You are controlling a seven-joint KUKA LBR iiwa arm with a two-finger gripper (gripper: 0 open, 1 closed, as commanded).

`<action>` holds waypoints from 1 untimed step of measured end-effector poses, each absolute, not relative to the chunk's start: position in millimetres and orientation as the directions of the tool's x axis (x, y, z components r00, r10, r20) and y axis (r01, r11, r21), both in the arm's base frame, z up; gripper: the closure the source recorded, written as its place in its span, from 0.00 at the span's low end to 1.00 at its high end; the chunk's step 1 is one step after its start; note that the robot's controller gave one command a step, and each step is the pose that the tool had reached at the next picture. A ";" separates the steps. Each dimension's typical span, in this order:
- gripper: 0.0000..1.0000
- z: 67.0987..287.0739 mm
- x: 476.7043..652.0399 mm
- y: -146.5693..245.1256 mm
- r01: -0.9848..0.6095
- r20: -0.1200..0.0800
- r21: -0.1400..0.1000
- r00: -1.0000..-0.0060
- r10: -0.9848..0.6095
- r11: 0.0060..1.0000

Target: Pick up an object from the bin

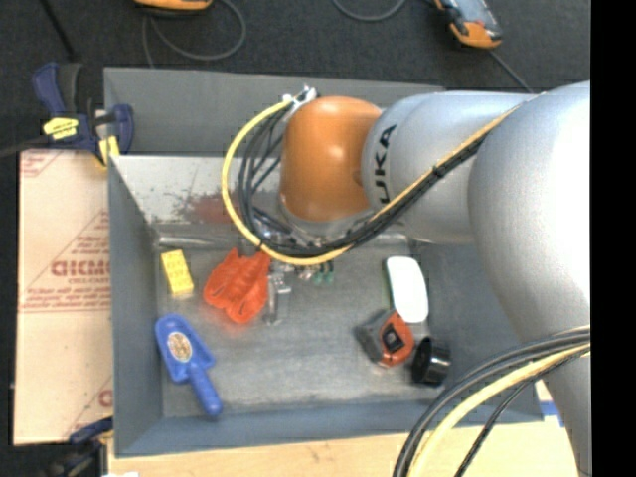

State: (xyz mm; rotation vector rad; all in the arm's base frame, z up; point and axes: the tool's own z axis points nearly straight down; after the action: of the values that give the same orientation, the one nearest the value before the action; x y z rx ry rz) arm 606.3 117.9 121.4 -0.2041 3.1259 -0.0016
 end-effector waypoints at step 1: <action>0.00 83.0 609.8 123.4 -0.403 -0.003 -0.002 -0.915 -0.403 0.915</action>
Offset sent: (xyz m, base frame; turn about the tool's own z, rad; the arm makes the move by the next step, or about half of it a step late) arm 0.0220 0.0214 -0.0514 -0.5968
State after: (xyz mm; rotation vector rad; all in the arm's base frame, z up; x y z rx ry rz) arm 609.8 123.4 83.0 -0.6459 3.0714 -0.0017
